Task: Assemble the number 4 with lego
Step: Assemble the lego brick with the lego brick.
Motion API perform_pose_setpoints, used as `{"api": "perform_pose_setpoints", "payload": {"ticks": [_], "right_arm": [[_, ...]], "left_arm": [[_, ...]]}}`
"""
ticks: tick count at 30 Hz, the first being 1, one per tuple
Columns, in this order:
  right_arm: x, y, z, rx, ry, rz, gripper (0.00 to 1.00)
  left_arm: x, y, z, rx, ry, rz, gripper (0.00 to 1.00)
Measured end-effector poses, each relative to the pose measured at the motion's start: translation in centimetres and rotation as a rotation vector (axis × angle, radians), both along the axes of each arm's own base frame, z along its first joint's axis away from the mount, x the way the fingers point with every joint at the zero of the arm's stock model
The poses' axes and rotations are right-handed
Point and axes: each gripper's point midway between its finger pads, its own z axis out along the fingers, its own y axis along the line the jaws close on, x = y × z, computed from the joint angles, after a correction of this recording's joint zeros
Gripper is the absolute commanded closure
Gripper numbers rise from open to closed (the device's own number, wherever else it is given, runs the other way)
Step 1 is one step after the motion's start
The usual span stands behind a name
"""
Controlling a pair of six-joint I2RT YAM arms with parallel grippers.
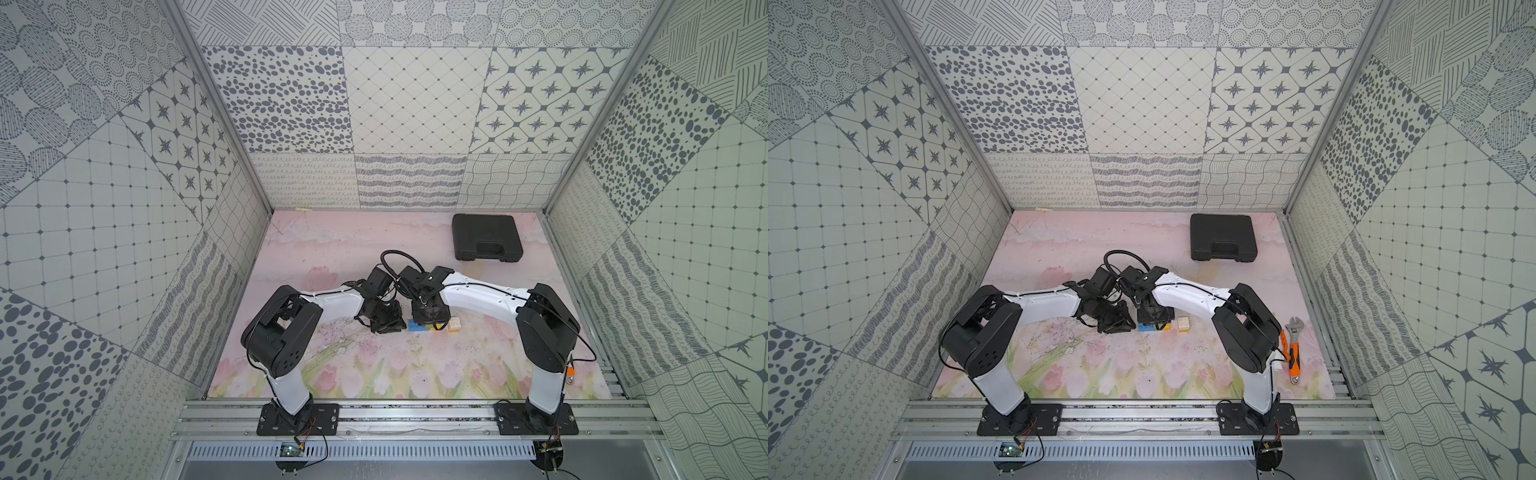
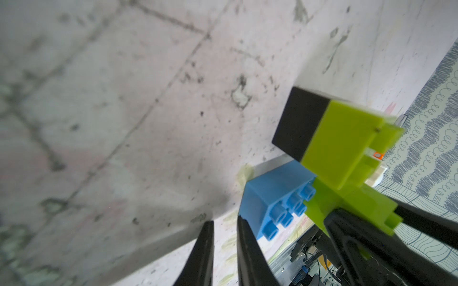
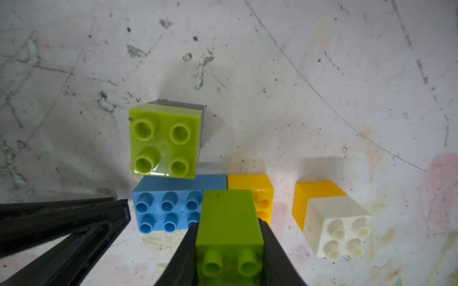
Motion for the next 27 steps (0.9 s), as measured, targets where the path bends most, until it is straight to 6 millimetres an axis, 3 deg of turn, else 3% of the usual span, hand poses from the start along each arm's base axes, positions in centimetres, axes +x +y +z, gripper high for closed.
{"api": "perform_pose_setpoints", "payload": {"ticks": [5, 20, 22, 25, 27], "right_arm": [[-0.1, -0.9, 0.0, 0.006, 0.018, -0.021, 0.72], [-0.7, -0.8, -1.1, 0.069, 0.031, -0.028, 0.77], [-0.7, -0.8, -1.1, 0.067, 0.032, -0.028, 0.72], [-0.5, -0.6, -0.3, 0.074, 0.021, -0.031, 0.5], [-0.9, -1.1, -0.5, 0.051, 0.042, -0.032, 0.42]], "left_arm": [[0.0, 0.0, 0.0, -0.001, 0.0, 0.001, 0.79], [-0.3, -0.8, -0.1, -0.078, 0.019, 0.019, 0.81], [-0.3, -1.0, -0.1, -0.085, 0.024, 0.022, 0.82], [-0.3, -1.1, -0.1, -0.092, 0.028, 0.022, 0.82], [-0.2, -1.2, -0.1, -0.094, 0.03, 0.025, 0.82]]}}
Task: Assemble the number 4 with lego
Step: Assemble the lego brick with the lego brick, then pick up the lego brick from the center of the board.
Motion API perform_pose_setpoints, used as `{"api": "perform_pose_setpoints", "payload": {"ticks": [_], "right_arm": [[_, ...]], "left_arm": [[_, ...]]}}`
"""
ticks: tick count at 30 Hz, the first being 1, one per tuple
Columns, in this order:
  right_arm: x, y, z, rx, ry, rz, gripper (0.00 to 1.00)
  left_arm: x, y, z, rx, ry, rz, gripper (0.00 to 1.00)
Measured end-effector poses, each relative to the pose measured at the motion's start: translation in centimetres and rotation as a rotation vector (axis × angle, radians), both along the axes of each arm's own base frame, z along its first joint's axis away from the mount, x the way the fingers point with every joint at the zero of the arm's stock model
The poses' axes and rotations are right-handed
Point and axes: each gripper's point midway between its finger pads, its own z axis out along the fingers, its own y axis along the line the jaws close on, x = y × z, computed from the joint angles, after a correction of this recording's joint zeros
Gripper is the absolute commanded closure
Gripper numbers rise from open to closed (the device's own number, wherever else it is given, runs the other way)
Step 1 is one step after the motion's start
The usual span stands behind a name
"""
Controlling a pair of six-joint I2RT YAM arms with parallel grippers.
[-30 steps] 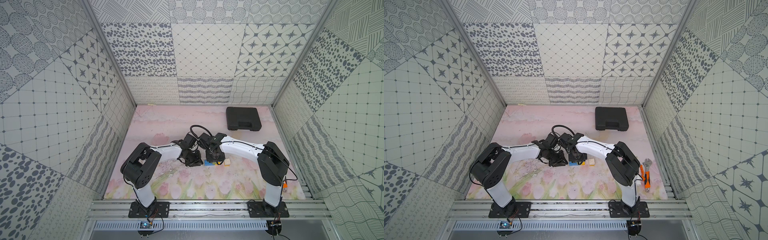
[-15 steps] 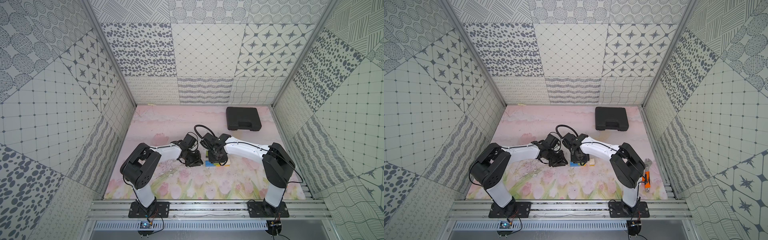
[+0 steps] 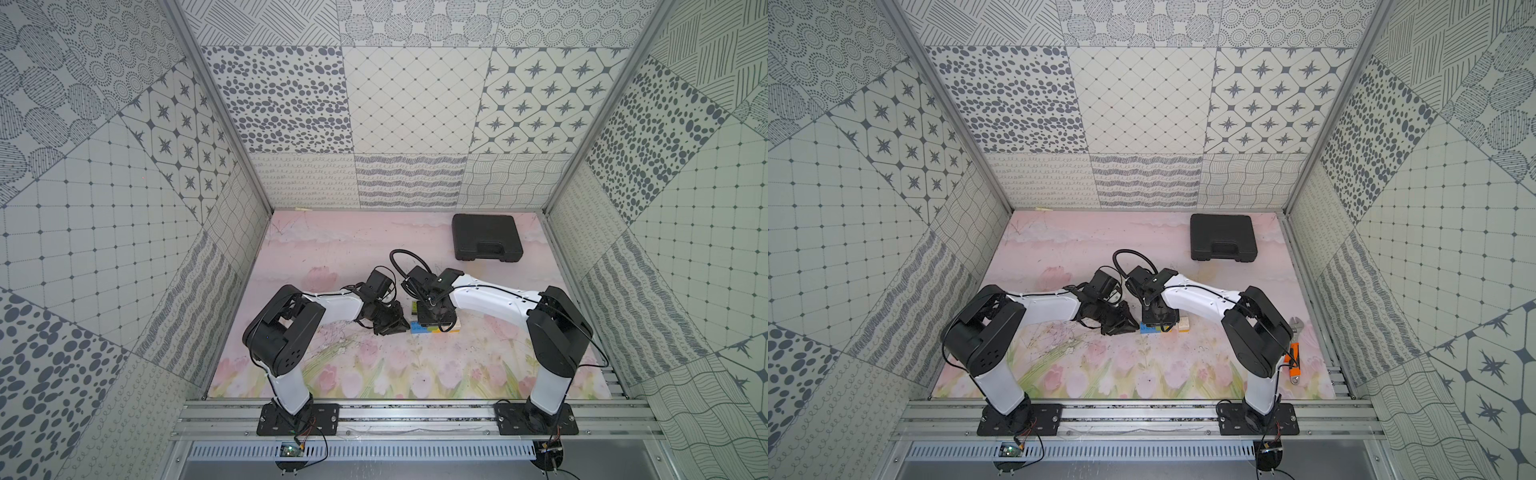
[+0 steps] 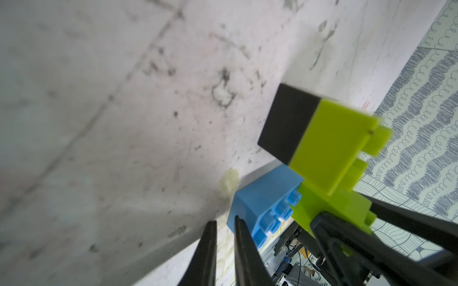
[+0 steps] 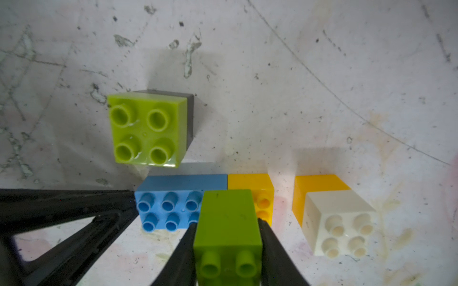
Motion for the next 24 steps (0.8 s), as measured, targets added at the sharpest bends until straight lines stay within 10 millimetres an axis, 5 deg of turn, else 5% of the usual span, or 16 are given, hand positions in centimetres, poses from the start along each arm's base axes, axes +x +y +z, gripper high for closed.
{"api": "perform_pose_setpoints", "payload": {"ticks": [4, 10, 13, 16, 24], "right_arm": [[-0.6, -1.5, 1.0, -0.076, 0.033, 0.004, 0.26], [2.5, 1.5, 7.8, 0.043, -0.105, 0.028, 0.16], [3.4, 2.5, 9.2, 0.071, -0.132, 0.042, 0.16], [4.3, 3.6, 8.4, 0.06, -0.123, 0.054, 0.16], [6.0, 4.8, 1.4, -0.068, -0.031, 0.065, 0.31]], "left_arm": [[0.0, 0.0, 0.0, -0.001, 0.002, 0.003, 0.82], [0.0, 0.0, 0.0, -0.004, 0.001, 0.008, 0.82], [-0.1, 0.3, 0.1, 0.004, -0.006, 0.015, 0.82], [-0.3, 0.9, 0.1, 0.026, -0.014, 0.026, 0.82], [-2.1, 3.3, -0.1, 0.083, -0.021, 0.058, 0.82]]}}
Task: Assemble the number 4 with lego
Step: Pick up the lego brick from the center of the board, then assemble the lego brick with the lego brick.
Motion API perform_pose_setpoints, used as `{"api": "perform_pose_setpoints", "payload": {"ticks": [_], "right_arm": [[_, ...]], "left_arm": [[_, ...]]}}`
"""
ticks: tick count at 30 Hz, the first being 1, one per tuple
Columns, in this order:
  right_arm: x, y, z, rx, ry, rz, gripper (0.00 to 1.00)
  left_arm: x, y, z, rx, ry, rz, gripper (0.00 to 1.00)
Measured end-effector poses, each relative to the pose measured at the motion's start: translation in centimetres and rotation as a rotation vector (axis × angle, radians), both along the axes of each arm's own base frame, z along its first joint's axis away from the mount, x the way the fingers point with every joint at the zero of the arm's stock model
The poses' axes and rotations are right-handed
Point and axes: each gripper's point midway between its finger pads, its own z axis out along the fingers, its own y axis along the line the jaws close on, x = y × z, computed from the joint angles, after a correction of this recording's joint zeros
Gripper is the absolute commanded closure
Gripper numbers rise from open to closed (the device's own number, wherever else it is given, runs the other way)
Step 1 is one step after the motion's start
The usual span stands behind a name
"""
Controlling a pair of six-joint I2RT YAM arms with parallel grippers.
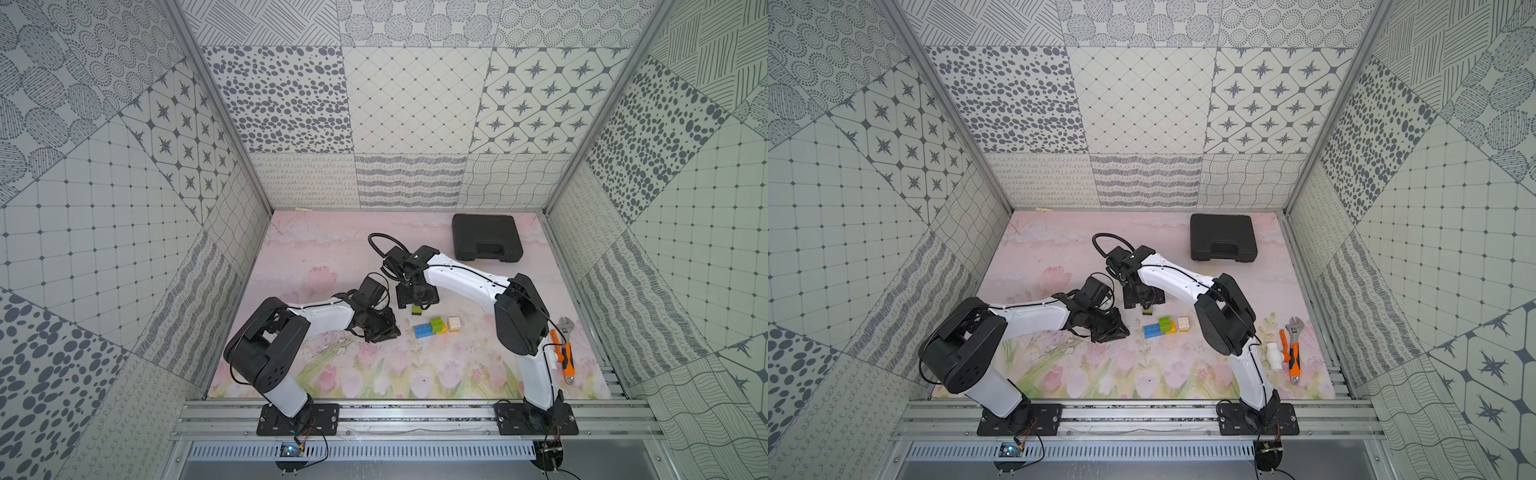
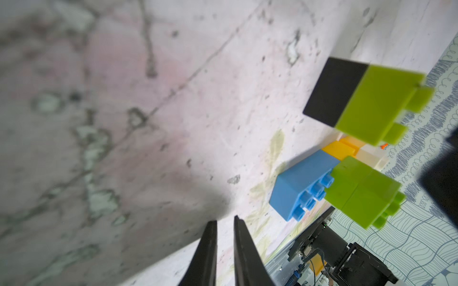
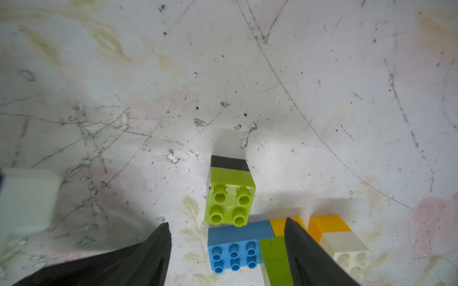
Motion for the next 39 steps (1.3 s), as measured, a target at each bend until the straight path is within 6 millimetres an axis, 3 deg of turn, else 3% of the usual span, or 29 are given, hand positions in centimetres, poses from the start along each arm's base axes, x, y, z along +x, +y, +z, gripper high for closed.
{"api": "perform_pose_setpoints", "payload": {"ticks": [2, 10, 15, 18, 23, 25, 27, 31, 39], "right_arm": [[-0.1, -0.2, -1.0, -0.02, 0.017, 0.0, 0.39], [0.3, -0.4, -1.7, -0.002, 0.024, -0.006, 0.68], [0.1, -0.4, -1.3, 0.021, 0.011, 0.03, 0.71], [-0.8, -1.3, 0.5, 0.029, -0.009, 0.054, 0.72], [-3.7, -2.1, 6.8, 0.115, -0.075, 0.092, 0.72], [-5.0, -2.2, 7.9, 0.127, -0.076, 0.113, 0.72], [-6.0, -2.2, 7.7, 0.122, -0.061, 0.127, 0.73], [-7.4, -1.8, 5.5, 0.089, 0.003, 0.144, 0.72], [-7.8, -0.9, 2.5, 0.05, 0.056, 0.139, 0.73]], "left_arm": [[-0.4, 0.4, 0.0, 0.004, 0.0, 0.007, 0.82], [-0.9, 1.1, 0.0, 0.018, 0.007, 0.025, 0.83], [-1.1, 1.1, -0.1, 0.016, 0.016, 0.033, 0.85], [-1.4, 0.8, -0.2, -0.007, 0.034, 0.034, 0.87], [-1.4, -0.6, -0.3, -0.076, 0.064, 0.023, 0.88], [-1.4, -1.0, -0.3, -0.096, 0.073, 0.024, 0.88], [-1.3, -1.3, -0.3, -0.108, 0.078, 0.024, 0.88], [-1.2, -1.7, -0.3, -0.13, 0.089, 0.026, 0.88], [-1.1, -1.8, -0.3, -0.134, 0.092, 0.028, 0.88]]}}
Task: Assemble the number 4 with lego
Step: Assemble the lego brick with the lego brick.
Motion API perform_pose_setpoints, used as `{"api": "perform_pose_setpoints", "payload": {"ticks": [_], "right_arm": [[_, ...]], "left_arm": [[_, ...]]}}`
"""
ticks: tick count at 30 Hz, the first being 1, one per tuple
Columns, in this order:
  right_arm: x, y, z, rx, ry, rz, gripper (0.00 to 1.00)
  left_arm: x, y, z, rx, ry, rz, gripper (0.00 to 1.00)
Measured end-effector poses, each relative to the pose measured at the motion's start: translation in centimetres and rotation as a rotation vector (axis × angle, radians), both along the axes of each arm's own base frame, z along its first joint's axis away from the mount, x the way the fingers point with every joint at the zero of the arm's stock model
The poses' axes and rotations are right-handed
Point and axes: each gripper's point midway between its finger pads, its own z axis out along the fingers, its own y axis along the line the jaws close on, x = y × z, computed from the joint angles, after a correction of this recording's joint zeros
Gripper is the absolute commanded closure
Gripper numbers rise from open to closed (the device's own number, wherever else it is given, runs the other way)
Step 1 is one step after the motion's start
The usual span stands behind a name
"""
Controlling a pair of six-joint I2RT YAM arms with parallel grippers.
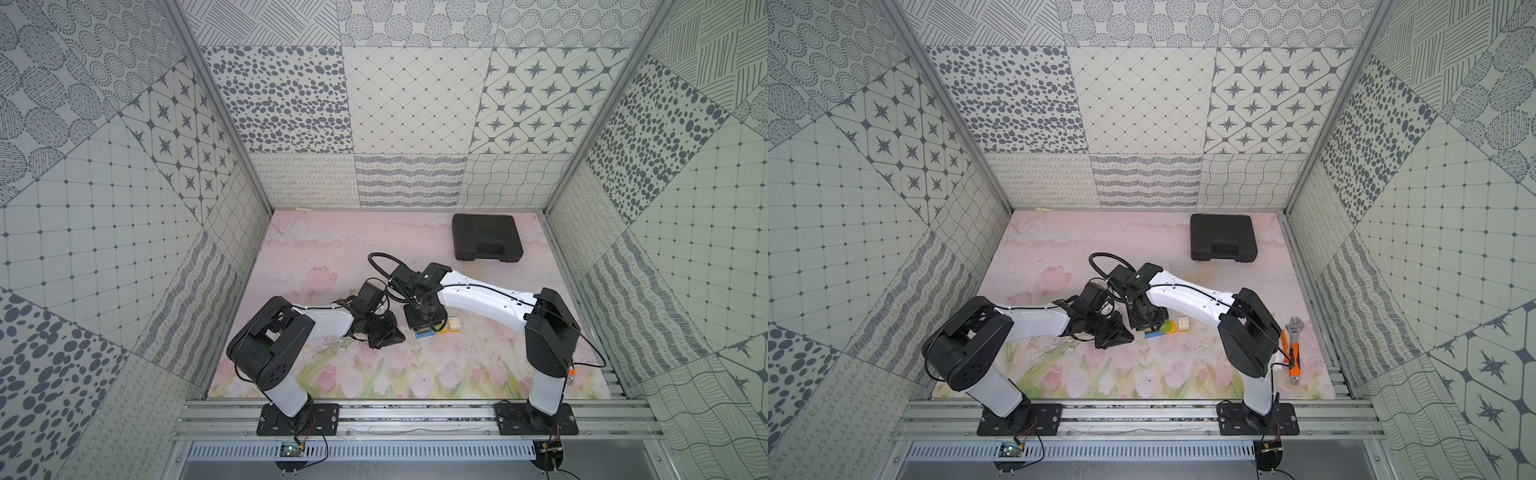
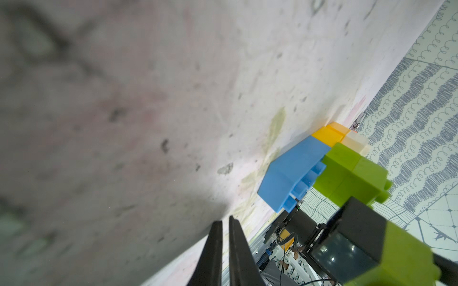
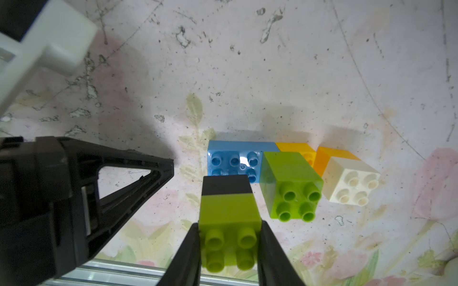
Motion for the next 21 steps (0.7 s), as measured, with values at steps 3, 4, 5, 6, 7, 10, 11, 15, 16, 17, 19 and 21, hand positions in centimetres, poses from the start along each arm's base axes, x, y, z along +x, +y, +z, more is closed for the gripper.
{"api": "perform_pose_setpoints", "payload": {"ticks": [3, 4, 5, 6, 7, 10, 11, 15, 16, 17, 19, 21], "right_arm": [[0.1, 0.2, -0.1, 0.007, -0.004, -0.012, 0.73], [0.1, 0.2, -0.2, 0.009, -0.005, -0.018, 0.73], [0.2, 0.3, -0.2, 0.01, -0.006, -0.022, 0.73], [0.2, 0.3, -0.4, 0.01, -0.006, -0.026, 0.74], [0.3, 0.4, -0.6, 0.01, -0.005, -0.028, 0.74], [0.5, 0.6, -1.3, 0.001, -0.006, -0.032, 0.74], [0.4, 0.6, -1.6, -0.003, -0.005, -0.032, 0.74], [0.5, 0.4, -2.0, -0.016, -0.016, -0.037, 0.74], [0.6, 0.4, -2.0, -0.018, -0.02, -0.039, 0.74], [0.6, 0.4, -2.0, -0.019, -0.023, -0.038, 0.74], [0.6, 0.4, -2.1, -0.022, -0.028, -0.038, 0.74], [0.6, 0.3, -2.1, -0.026, -0.033, -0.039, 0.74]], "left_arm": [[0.0, 0.0, 0.0, 0.0, 0.0, 0.0, 0.88], [0.0, 0.0, 0.0, 0.0, 0.001, -0.001, 0.88], [0.0, 0.0, 0.0, -0.001, 0.001, -0.001, 0.88], [0.0, 0.0, 0.0, -0.001, 0.001, -0.001, 0.88], [0.0, -0.1, 0.0, -0.002, 0.0, -0.001, 0.88], [0.0, -0.1, 0.0, -0.002, 0.001, -0.001, 0.88], [0.0, -0.1, 0.0, -0.003, 0.0, -0.002, 0.88], [0.0, -0.2, 0.0, -0.007, 0.001, -0.004, 0.88], [0.1, -0.2, 0.0, -0.008, 0.002, -0.004, 0.88], [0.1, -0.2, 0.0, -0.008, 0.002, -0.005, 0.88], [0.1, -0.2, 0.0, -0.009, 0.002, -0.005, 0.88], [0.1, -0.2, 0.0, -0.009, 0.002, -0.005, 0.88]]}}
